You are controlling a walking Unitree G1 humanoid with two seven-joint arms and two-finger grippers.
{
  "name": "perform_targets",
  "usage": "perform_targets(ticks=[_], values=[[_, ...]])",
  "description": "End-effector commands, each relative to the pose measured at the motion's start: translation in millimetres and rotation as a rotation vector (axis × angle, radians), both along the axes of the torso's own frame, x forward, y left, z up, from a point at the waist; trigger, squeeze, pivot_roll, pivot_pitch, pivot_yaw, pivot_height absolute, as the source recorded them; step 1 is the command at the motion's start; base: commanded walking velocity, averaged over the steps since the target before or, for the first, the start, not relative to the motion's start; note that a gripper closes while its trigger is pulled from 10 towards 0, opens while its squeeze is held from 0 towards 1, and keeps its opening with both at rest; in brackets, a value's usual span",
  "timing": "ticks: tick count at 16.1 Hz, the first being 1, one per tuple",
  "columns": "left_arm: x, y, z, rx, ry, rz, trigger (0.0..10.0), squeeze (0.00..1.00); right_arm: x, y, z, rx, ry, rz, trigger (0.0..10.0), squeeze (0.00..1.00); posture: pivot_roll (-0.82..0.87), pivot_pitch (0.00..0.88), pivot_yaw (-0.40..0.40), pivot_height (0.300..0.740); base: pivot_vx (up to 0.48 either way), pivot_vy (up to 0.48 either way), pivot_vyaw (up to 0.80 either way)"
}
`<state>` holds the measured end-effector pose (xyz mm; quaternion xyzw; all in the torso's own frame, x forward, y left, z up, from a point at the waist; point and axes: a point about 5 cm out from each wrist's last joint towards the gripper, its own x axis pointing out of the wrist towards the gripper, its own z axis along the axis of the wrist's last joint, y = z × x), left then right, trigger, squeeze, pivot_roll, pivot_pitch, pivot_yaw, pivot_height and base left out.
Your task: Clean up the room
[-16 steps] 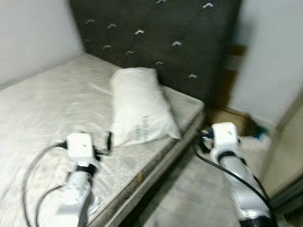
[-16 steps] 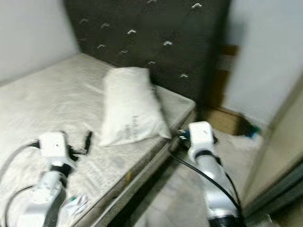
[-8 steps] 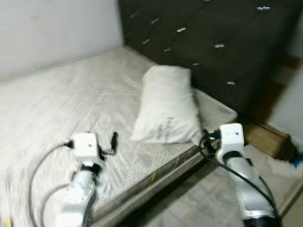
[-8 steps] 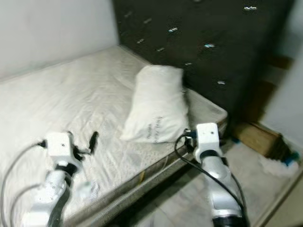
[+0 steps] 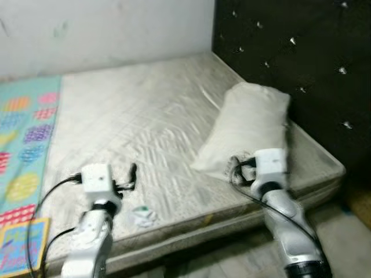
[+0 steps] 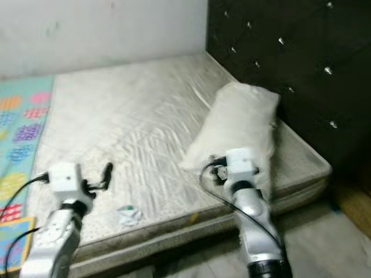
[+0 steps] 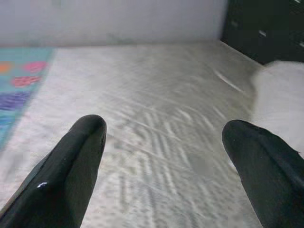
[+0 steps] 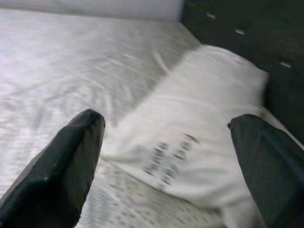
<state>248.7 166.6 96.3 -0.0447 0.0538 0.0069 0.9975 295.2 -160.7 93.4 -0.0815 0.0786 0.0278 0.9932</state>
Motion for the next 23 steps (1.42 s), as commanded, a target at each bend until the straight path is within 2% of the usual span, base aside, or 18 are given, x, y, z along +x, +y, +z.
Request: perform_targets(ticks=[1,4,5,12,16,19,23], values=[[-1.5,-4.1,1.3,-0.009,-0.003,-0.010,10.0,0.00,-1.4,-7.9,1.0,0.000,-0.003,-0.020,10.0,0.00,-0.10,0.000,0.017,0.740,0.000,0.000,0.80],[-4.1,-1.6,-1.1,-0.004,0.007,-0.017,10.0,0.00,-3.9,-4.8,1.2,0.060,-0.016,0.004,10.0,0.00,-0.09,0.000,0.016,0.740,0.000,0.000,0.27],[-3.9,-0.6,-1.5,0.018,0.008,-0.020,10.0,0.00,-4.4,-5.0,1.1,0.057,-0.017,0.008,10.0,0.00,-0.09,0.000,0.016,0.740,0.000,0.000,0.00],[-0.1,-2.6,-3.1,0.014,0.012,-0.028,10.0,0.00,-1.3,-5.9,3.2,0.075,-0.026,-0.002,10.0,0.00,-0.10,0.000,0.018,0.740,0.000,0.077,0.00],[1.4,-3.1,-5.6,0.018,0.023,-0.023,10.0,0.00,2.9,-2.9,7.6,0.036,-0.044,0.031,10.0,0.00,-0.09,0.000,0.012,0.740,0.000,0.000,0.00],[1.8,-3.6,-5.9,0.013,0.022,-0.019,10.0,0.00,3.3,-1.9,7.9,0.032,-0.048,0.039,10.0,0.00,-0.10,0.000,0.012,0.740,0.000,0.000,0.80],[1.2,-3.2,-8.6,0.009,0.033,-0.016,10.0,0.00,1.5,-3.9,5.5,0.038,-0.040,0.023,10.0,0.00,-0.10,0.000,0.015,0.740,0.000,0.450,0.00]])
